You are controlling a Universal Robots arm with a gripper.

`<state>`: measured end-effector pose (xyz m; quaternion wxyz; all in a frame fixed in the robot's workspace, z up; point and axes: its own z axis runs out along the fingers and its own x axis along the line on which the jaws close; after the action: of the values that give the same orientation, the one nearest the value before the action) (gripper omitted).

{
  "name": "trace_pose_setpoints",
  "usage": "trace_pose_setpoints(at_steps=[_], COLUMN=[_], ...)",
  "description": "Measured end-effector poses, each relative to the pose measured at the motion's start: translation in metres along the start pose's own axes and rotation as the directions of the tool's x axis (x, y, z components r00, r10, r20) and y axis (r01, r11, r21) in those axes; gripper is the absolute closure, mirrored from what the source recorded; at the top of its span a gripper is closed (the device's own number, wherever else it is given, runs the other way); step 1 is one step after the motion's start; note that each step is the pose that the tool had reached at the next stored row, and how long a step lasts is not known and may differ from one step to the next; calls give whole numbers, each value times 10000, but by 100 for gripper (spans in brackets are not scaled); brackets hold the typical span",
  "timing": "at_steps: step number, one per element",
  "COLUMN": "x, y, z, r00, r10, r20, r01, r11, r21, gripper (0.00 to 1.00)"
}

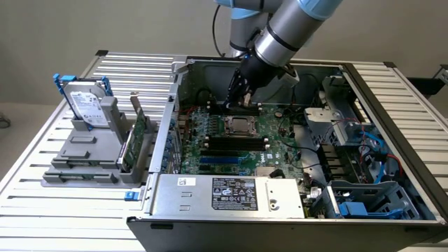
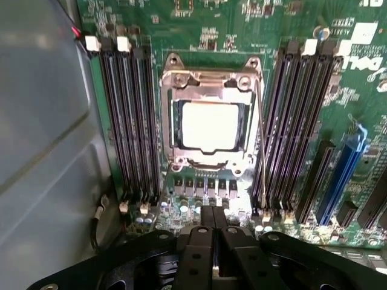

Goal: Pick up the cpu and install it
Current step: 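Close the cpu cover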

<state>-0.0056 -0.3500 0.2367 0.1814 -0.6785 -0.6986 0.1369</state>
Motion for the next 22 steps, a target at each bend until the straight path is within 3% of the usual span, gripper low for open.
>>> trace_pose_setpoints(at_steps=[6, 12, 15, 18, 22], x=[1, 1, 3, 3, 3], y=[-209, -312, -362, -388, -388], z=[123, 185, 211, 217, 216], r00=[10000, 9998, 9998, 9998, 9998], r10=[-19, 174, 187, 181, 181], r20=[11, 10, 5, 10, 11], r01=[19, -174, -186, -180, -180], r11=[10000, 9998, 9997, 9992, 9992], r21=[-3, -55, -177, -359, -364], gripper=[89, 89, 89, 89, 89])
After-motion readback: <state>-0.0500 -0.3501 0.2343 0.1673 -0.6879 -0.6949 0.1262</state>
